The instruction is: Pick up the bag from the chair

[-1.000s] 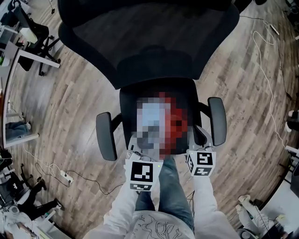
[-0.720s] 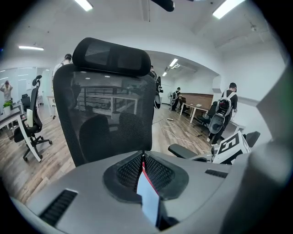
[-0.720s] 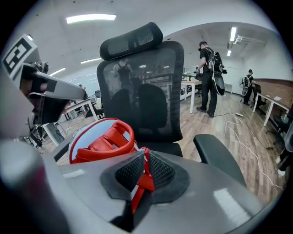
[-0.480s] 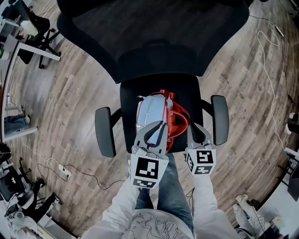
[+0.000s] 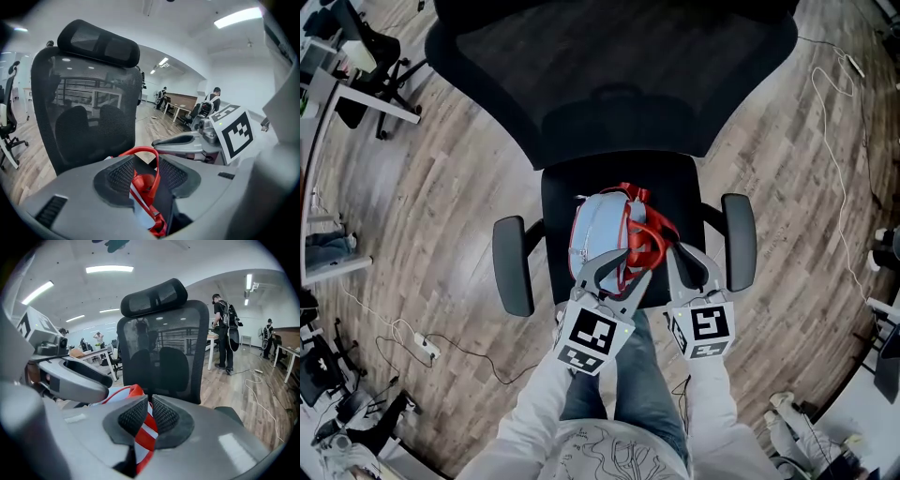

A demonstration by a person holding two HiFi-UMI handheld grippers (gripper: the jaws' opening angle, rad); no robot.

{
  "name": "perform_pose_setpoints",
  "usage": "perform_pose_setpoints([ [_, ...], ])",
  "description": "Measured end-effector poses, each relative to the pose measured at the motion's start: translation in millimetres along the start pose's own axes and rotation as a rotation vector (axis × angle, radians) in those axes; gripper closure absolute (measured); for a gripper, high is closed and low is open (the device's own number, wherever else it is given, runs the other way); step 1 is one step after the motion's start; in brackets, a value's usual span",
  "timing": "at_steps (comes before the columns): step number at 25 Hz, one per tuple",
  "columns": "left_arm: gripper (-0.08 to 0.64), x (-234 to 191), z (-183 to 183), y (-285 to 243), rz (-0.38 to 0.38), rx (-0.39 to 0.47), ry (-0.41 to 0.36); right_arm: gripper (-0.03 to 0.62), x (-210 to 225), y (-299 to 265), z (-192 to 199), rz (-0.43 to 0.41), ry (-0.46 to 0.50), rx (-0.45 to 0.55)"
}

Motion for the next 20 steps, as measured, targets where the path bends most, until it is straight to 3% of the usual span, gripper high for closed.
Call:
perform_pose_setpoints([
  [5, 0.383, 7.1, 8.9, -5.3, 0.072, -0.053, -0.033, 0.554, -10.0, -1.5, -7.6, -0.031, 0.012, 0.010],
  [17, 0.383, 6.4, 17.3, -24.2, 0.136, -0.141, -0.054, 0.558, -23.8, -6.3, -17.8, -0.094, 0.049, 0.010],
  [20, 0.474, 9.7, 15.4, -25.1, 0.169, -0.134, -0.066, 0.557, -26.0, -7.7, -20.6, -0.106, 0.061, 0.007],
])
Point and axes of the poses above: the fingertips, and each gripper's own axes: y backward along the fingers, x to its right, z out of its underside, the point moved 2 cm from there along y, backward along the fingers, and after that the axes turned 8 degrees about x, right-handed, at the moved point
